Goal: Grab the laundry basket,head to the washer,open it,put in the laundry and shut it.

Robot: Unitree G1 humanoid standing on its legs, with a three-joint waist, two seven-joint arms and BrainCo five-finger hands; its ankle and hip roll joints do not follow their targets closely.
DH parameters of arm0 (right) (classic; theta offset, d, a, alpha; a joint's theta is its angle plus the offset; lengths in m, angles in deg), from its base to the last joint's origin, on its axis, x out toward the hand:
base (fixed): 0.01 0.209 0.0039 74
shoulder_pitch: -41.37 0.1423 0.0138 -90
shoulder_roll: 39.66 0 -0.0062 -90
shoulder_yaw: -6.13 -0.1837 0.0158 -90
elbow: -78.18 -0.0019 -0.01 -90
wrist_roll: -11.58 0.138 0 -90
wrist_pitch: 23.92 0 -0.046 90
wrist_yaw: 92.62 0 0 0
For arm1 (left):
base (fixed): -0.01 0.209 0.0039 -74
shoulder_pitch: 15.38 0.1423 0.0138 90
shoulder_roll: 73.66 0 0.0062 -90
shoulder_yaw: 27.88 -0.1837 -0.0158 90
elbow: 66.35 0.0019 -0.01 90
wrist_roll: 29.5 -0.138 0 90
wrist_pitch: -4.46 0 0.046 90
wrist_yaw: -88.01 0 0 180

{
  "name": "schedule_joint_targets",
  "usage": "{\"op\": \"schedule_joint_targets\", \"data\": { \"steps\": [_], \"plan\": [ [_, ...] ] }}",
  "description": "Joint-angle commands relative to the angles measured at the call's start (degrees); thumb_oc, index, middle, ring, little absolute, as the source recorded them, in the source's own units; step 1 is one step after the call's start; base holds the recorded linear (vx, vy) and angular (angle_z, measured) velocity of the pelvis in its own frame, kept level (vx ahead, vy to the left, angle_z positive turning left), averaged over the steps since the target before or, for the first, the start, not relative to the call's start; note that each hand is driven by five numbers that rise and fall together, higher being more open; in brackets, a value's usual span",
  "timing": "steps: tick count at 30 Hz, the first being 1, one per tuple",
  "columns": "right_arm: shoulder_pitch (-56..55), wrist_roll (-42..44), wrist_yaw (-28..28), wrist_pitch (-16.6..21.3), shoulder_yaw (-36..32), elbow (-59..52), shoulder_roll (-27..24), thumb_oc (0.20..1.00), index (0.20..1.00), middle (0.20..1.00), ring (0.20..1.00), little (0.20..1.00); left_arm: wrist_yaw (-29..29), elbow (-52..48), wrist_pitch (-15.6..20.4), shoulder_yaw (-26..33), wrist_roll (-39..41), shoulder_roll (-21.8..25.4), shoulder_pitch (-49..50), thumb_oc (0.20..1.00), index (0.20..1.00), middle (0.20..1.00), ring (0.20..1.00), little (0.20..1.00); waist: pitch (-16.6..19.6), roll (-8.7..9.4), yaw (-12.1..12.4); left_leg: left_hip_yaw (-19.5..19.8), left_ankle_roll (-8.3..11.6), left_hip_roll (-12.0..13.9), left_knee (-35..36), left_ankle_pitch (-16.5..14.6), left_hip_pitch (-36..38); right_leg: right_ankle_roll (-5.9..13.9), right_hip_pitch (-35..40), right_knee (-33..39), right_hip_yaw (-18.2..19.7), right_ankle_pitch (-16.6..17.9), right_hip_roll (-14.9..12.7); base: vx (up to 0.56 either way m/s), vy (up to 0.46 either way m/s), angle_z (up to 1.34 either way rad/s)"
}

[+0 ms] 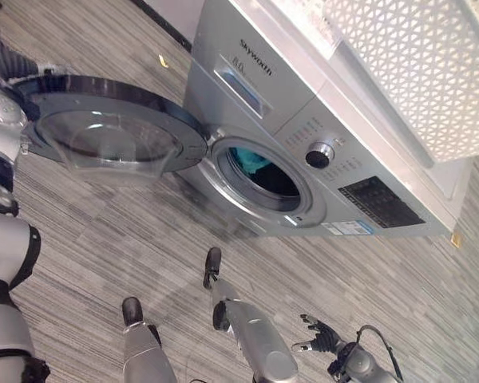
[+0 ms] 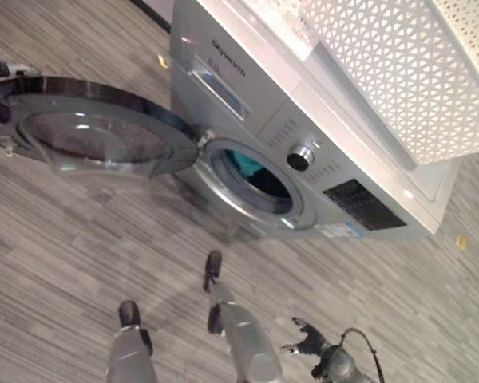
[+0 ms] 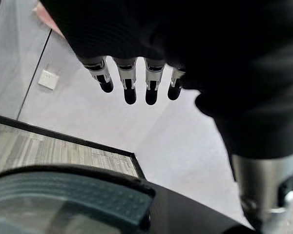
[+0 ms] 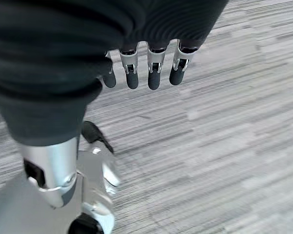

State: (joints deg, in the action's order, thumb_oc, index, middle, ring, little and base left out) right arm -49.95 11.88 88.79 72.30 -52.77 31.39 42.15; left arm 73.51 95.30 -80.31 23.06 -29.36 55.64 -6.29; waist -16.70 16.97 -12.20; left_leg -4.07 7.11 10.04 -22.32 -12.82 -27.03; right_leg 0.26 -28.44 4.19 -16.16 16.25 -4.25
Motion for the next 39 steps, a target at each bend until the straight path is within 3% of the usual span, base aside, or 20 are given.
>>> {"op": "schedule_joint_targets", "data": {
  "steps": [1, 8, 11, 17, 19, 20, 23, 31, 34, 35, 39],
  "plan": [
    [0.92, 1.26, -0.39, 0.37, -0.72, 1.52, -1.67, 1.0, 1.0, 1.0, 1.0, 1.0, 0.91, 2.94, 1.38, -1.39, 0.72, 1.02, 0.07, 1.0, 1.0, 1.0, 1.0, 1.0, 1.7, -2.22, 0.65, -0.96, -4.52, -0.82, 6.35, 3.27, 2.45, 11.62, 4.45, -3.61, 4.27, -3.81, -4.73, 0.02, 0.044, 0.02],
    [0.28, 1.62, 0.0, 0.66, -0.75, 1.48, -2.35, 1.0, 1.0, 1.0, 1.0, 1.0, 3.24, 1.3, 1.99, 1.43, 0.37, -1.17, 7.36, 1.0, 1.0, 1.0, 1.0, 1.0, 2.91, -2.83, -0.13, -1.48, -4.34, -0.81, 6.55, 2.93, 2.54, 11.4, 3.99, -3.53, 4.92, -3.88, -4.66, 0.01, 0.021, -0.07],
    [0.03, -0.21, -0.24, -0.14, -1.72, 5.63, -2.58, 1.0, 1.0, 1.0, 1.0, 1.0, 6.45, -3.17, 2.51, 4.39, -2.67, -7.48, 20.79, 1.0, 1.0, 1.0, 1.0, 1.0, 3.64, -4.15, 0.6, -2.86, -4.3, -0.61, 7.75, 2.44, 6.64, 11.18, 6.07, -3.8, 5.97, -4.73, -4.86, 0.05, 0.077, -0.08],
    [-0.71, -2.19, -1.21, -0.91, -4.3, 10.31, -1.57, 1.0, 1.0, 1.0, 1.0, 1.0, 7.79, -11.32, 3.7, 8.18, -1.75, -14.08, 33.87, 1.0, 1.0, 1.0, 1.0, 1.0, 3.62, -6.0, 2.17, -4.68, -4.25, -1.51, 11.66, 3.11, 13.94, 11.14, 10.51, -3.9, 6.65, -5.73, -5.79, 0.06, 0.073, -0.15],
    [-0.8, -3.07, -1.63, -1.43, -6.18, 12.5, -0.94, 1.0, 1.0, 1.0, 1.0, 1.0, 8.96, -17.38, 4.45, 7.73, -1.61, -16.03, 38.88, 1.0, 1.0, 1.0, 1.0, 1.0, 3.8, -7.17, 3.01, -5.22, -4.28, -2.29, 14.01, 4.13, 17.01, 11.32, 12.67, -3.77, 6.44, -5.98, -6.3, 0.02, 0.055, -0.06],
    [-0.92, -3.3, -1.66, -1.55, -6.99, 12.91, -0.69, 1.0, 1.0, 1.0, 1.0, 1.0, 9.35, -21.12, 4.57, 7.58, -1.62, -16.72, 41.38, 1.0, 1.0, 1.0, 1.0, 1.0, 3.76, -6.96, 3.11, -6.22, -4.56, -3.26, 15.53, 6.42, 17.99, 10.72, 12.94, -3.7, 6.13, -5.16, -7.11, 0.02, 0.073, -0.09],
    [-2.47, -4.41, -1.69, -2.23, -10.82, 14.9, -0.2, 1.0, 1.0, 1.0, 1.0, 1.0, 11.84, -31.82, 5.88, 8.9, 2.78, -19.01, 50.82, 1.0, 1.0, 1.0, 1.0, 1.0, 6.28, -9.67, 3.72, -7.63, -4.12, -4.12, 23.5, 9.88, 24.48, 11.08, 16.78, -2.23, 6.09, -5.87, -6.91, 0.09, 0.052, -0.08],
    [-2.81, -4.49, -2.38, -2.33, -12.81, 16.82, -0.31, 1.0, 1.0, 1.0, 1.0, 1.0, 11.77, -35.46, 6.55, 10.63, 5.55, -22.9, 53.93, 1.0, 1.0, 1.0, 1.0, 1.0, 8.45, -12.15, 2.41, -10.4, -3.47, -3.16, 26.74, 11.35, 26.17, 10.89, 16.14, -0.13, 8.53, -6.28, -4.88, 0.03, -0.015, -0.19],
    [-1.37, -4.38, -2.9, -2.38, -11.97, 18.69, 0.22, 1.0, 1.0, 1.0, 1.0, 1.0, 10.2, -33.13, 6.49, 9.46, 4.79, -26.81, 51.1, 1.0, 1.0, 1.0, 1.0, 1.0, 8.96, -12.36, 1.4, -11.82, -3.24, -2.41, 26.67, 11.98, 25.02, 10.53, 14.08, -0.01, 9.95, -6.3, -3.79, -0.03, -0.053, -0.28],
    [-0.6, -4.06, -3.16, -2.32, -10.97, 20.39, 0.77, 1.0, 1.0, 1.0, 1.0, 1.0, 9.48, -31.9, 6.76, 8.08, 5.35, -30.12, 48.56, 1.0, 1.0, 1.0, 1.0, 1.0, 9.17, -12.42, 1.11, -12.42, -3.1, -1.96, 26.57, 12.37, 24.39, 10.29, 13.19, -0.01, 10.4, -6.36, -3.32, -0.02, -0.062, -0.39],
    [-0.22, -4.08, -3.41, -2.51, -9.75, 22.43, 1.59, 1.0, 1.0, 1.0, 1.0, 1.0, 9.02, -32.14, 7.6, 5.52, 6.49, -34.2, 45.99, 1.0, 1.0, 1.0, 1.0, 1.0, 9.37, -12.49, 0.83, -12.59, -2.9, -1.38, 26.7, 12.69, 23.89, 10.15, 12.67, 0.05, 10.38, -6.6, -2.89, 0.01, -0.076, -0.22]
  ]
}}
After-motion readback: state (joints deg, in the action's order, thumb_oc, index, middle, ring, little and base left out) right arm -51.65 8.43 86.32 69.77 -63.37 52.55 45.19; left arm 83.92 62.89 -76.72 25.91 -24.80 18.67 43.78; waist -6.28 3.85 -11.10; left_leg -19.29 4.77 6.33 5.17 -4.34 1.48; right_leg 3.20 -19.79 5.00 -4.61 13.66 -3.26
